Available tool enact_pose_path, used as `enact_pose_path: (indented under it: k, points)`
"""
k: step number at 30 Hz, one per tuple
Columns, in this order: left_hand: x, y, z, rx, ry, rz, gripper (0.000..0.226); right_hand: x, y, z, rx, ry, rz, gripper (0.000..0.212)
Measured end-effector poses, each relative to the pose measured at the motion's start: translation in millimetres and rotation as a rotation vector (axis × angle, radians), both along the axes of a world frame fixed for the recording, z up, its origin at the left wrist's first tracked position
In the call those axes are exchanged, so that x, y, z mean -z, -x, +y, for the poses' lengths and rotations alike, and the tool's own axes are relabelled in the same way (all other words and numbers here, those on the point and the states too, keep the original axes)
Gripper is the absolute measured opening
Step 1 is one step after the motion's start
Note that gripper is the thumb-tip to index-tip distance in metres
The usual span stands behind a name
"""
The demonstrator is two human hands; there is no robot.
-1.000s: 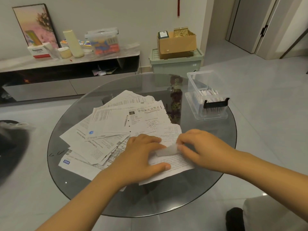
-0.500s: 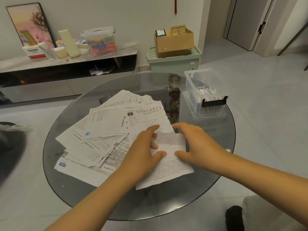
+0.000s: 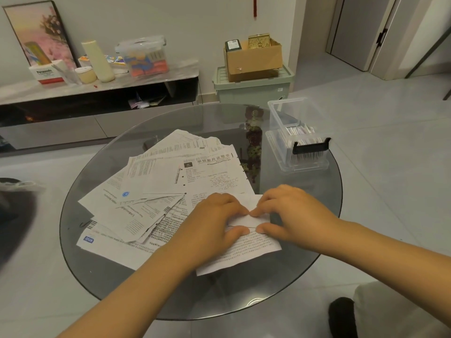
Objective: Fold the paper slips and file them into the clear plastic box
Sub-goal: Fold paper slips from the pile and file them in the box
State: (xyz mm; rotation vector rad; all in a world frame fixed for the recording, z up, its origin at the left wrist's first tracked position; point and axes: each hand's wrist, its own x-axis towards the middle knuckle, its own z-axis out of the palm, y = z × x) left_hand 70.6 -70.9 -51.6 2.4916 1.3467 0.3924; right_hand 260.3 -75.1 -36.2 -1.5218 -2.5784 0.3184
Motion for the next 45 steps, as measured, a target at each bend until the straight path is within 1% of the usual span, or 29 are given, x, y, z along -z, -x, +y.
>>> enact_pose_path:
  k: [4, 7, 9, 12, 14, 18, 22, 24, 27, 30, 32, 34, 37, 39, 42, 45]
  points:
    - [-0.9, 0.7, 1.2, 0.003, -0.035, 0.035, 0.035, -2.3, 0.4, -2.9, -0.057, -0.094, -0.077, 0.035]
    - [-1.0, 1.9, 1.9, -0.002, -0.044, -0.006, 0.036, -2.4, 2.2, -4.0, -0.058, -0.156, -0.095, 0.032]
    - [-0.6, 0.3, 2.9, -0.022, -0.045, -0.033, 0.033, -2.6, 2.5, -2.1, 0.016, -0.138, -0.024, 0.028]
    - [0.6, -5.3, 4.9, -0.086, -0.046, -0.082, 0.023, -0.1, 2.9, 4.0, 0.133, -0.051, 0.100, 0.019]
    - [1.8, -9.2, 7.7, -0.147, -0.029, -0.134, 0.025, 1.8, 4.5, 7.3, 0.170, -0.009, 0.156, 0.017]
    - [4.5, -13.1, 14.7, -0.250, 0.034, -0.195, 0.037, 4.6, 7.6, 12.1, 0.199, 0.001, 0.199, 0.026]
    - [4.8, -16.6, 19.4, -0.283, 0.078, -0.207, 0.039, 9.7, 6.0, 18.0, 0.206, 0.001, 0.188, 0.040]
    - [4.7, -17.8, 20.8, -0.300, 0.104, -0.214, 0.039, 11.1, 3.4, 20.8, 0.204, 0.032, 0.177, 0.041]
    - [4.3, -17.4, 21.7, -0.313, 0.129, -0.217, 0.039, 8.4, -2.7, 24.5, 0.190, 0.089, 0.131, 0.037]
    - [3.1, -15.5, 20.9, -0.317, 0.122, -0.205, 0.028, 3.4, -7.3, 26.0, 0.152, 0.118, 0.080, 0.038]
    - [2.6, -15.4, 19.3, -0.286, 0.073, -0.191, 0.015, 0.0, -9.7, 24.2, 0.125, 0.110, 0.043, 0.039]
    - [3.4, -15.6, 16.8, -0.241, 0.009, -0.151, 0.009, -2.7, -12.0, 20.6, 0.105, 0.096, 0.016, 0.038]
    - [6.7, -15.0, 14.0, -0.181, -0.081, -0.102, 0.014, -5.0, -14.6, 15.0, 0.074, 0.076, 0.027, 0.031]
    - [7.1, -14.5, 11.6, -0.132, -0.100, -0.089, 0.018, -6.0, -15.8, 12.2, 0.040, 0.065, 0.043, 0.026]
    - [7.3, -12.4, 8.9, -0.040, -0.072, -0.087, 0.034, -6.1, -17.0, 8.1, -0.020, 0.043, 0.061, 0.020]
    - [6.4, -9.0, 8.5, 0.027, -0.029, -0.068, 0.050, -3.8, -18.2, 4.4, -0.103, -0.029, 0.018, 0.019]
